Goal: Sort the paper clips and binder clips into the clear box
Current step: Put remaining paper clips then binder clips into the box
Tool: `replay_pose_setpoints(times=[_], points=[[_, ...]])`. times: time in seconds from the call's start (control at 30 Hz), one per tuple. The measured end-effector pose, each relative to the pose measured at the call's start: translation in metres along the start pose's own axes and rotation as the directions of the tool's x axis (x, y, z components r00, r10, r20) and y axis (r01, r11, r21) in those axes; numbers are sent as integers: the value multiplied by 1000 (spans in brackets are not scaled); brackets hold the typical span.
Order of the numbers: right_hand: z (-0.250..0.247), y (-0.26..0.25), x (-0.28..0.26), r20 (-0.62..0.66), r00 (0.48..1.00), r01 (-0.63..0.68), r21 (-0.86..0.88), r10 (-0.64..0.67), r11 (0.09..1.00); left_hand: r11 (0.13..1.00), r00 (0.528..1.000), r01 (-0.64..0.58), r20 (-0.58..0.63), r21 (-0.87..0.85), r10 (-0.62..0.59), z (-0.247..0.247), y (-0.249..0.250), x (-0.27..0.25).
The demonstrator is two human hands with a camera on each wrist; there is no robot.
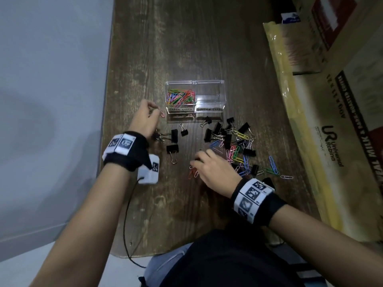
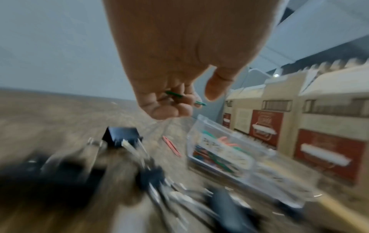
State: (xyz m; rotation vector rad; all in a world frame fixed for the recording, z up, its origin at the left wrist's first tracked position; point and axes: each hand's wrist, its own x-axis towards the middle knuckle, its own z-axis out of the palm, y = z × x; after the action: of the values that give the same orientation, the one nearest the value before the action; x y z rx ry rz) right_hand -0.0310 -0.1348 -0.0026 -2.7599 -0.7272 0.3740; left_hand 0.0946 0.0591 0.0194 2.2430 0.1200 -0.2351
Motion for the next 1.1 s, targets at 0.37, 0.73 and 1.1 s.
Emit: replay_pose_setpoints(times=[0.37,0.73,1.1], points=[[-12,24,-43,29,985,-174,170,171,970,865,979,-146,196,480,57,-5,-15,59],[2,12,-30,81,996,22,64,-28,998,931,966,-170,242,321,93,21,-8,2],[-6,27,-56,160,972,-178,30,171,984,974,815,64,575,-218,75,63,-6,-76]])
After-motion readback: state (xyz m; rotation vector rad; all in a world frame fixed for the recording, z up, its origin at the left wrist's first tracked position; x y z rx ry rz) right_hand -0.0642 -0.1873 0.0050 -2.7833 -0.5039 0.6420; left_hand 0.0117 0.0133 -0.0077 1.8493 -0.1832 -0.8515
